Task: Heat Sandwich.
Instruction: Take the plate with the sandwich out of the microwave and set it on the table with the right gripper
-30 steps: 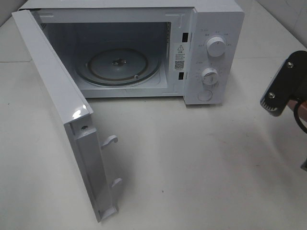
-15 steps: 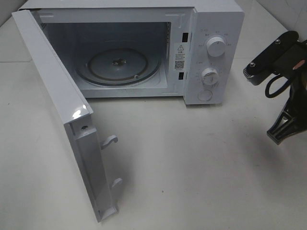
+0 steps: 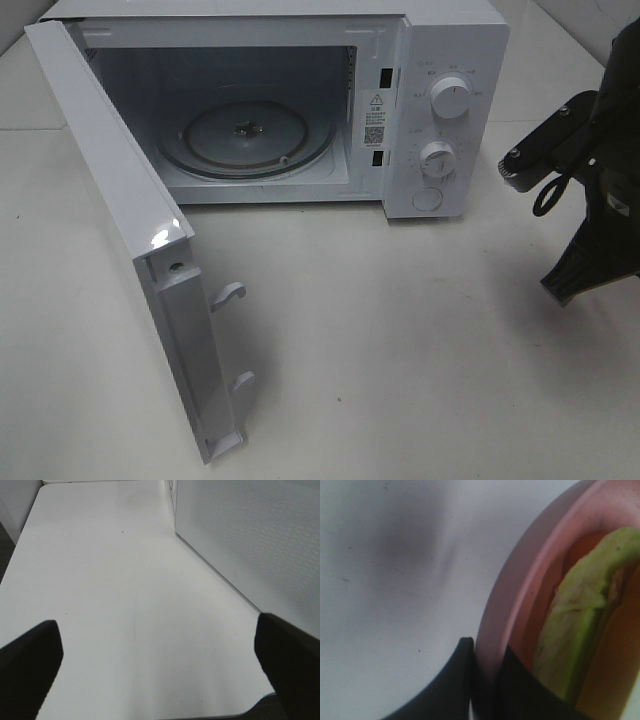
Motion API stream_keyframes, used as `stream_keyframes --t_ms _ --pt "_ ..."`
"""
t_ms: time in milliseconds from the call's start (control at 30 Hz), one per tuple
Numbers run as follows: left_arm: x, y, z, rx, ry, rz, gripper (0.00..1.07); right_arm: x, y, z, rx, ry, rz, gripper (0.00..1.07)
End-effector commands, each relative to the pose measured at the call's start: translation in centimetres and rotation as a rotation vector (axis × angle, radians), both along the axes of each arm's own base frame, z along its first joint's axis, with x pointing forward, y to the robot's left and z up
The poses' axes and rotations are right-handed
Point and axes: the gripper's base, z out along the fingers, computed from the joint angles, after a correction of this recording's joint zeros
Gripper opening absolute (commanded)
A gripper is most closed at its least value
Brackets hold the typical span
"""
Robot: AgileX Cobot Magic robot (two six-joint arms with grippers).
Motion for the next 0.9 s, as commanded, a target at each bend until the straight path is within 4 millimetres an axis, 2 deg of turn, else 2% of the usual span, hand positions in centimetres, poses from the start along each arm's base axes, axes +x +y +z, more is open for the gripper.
stream_keyframes --t_ms 33,500,700,900 --pt "-0.2 0.0 0.1 -0.008 -0.03 0.0 1.0 1.1 -1.0 -0.2 -0.023 -0.022 -0.022 0.0" --pt "-0.2 0.0 0.1 -0.008 -0.03 0.0 1.0 3.0 -2.5 -2.3 0.004 -0.048 -0.096 0.0" --pt "-0.2 0.0 0.1 -0.008 -0.03 0.0 1.0 3.7 -3.1 -3.8 0.003 -0.029 -0.119 0.0" --pt "-0.2 0.0 0.1 -0.008 -0.03 0.0 1.0 4.3 -2.7 -5.6 0.004 -0.013 -0.11 0.0"
